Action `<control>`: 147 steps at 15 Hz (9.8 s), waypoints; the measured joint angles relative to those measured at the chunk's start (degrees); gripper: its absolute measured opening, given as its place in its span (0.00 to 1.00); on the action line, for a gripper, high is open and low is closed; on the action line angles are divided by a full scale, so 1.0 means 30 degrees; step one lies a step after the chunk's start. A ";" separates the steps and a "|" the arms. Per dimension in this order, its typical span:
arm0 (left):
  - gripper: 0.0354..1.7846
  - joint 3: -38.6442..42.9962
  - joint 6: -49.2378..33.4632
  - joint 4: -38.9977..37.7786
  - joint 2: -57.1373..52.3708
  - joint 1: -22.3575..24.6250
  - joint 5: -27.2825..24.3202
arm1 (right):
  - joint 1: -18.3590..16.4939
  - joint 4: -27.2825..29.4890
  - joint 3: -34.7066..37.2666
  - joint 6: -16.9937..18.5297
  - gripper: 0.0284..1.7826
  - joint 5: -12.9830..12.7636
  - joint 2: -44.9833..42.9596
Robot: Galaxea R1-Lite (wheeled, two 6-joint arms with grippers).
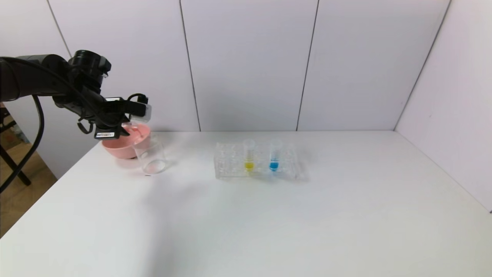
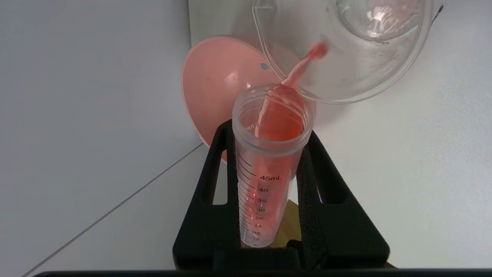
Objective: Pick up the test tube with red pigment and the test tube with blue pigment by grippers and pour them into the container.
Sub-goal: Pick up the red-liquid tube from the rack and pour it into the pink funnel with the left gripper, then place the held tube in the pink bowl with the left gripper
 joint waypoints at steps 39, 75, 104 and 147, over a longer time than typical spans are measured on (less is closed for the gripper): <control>0.23 -0.0081 0.0289 0.0333 -0.0065 -0.0926 0.2129 | 0.0000 0.0000 0.0000 0.0000 1.00 0.0000 0.0000; 0.23 -0.0081 -0.1430 0.1873 0.0061 -0.1743 0.4970 | 0.0000 0.0000 0.0000 0.0000 1.00 0.0000 0.0000; 0.23 -0.0081 -0.2645 0.2958 -0.0150 -0.2174 0.4986 | 0.0000 0.0000 0.0000 0.0000 1.00 0.0000 0.0000; 0.23 0.6498 -2.5194 -1.3345 -0.1528 0.2332 -0.4567 | 0.0000 0.0000 0.0000 0.0000 1.00 0.0000 0.0000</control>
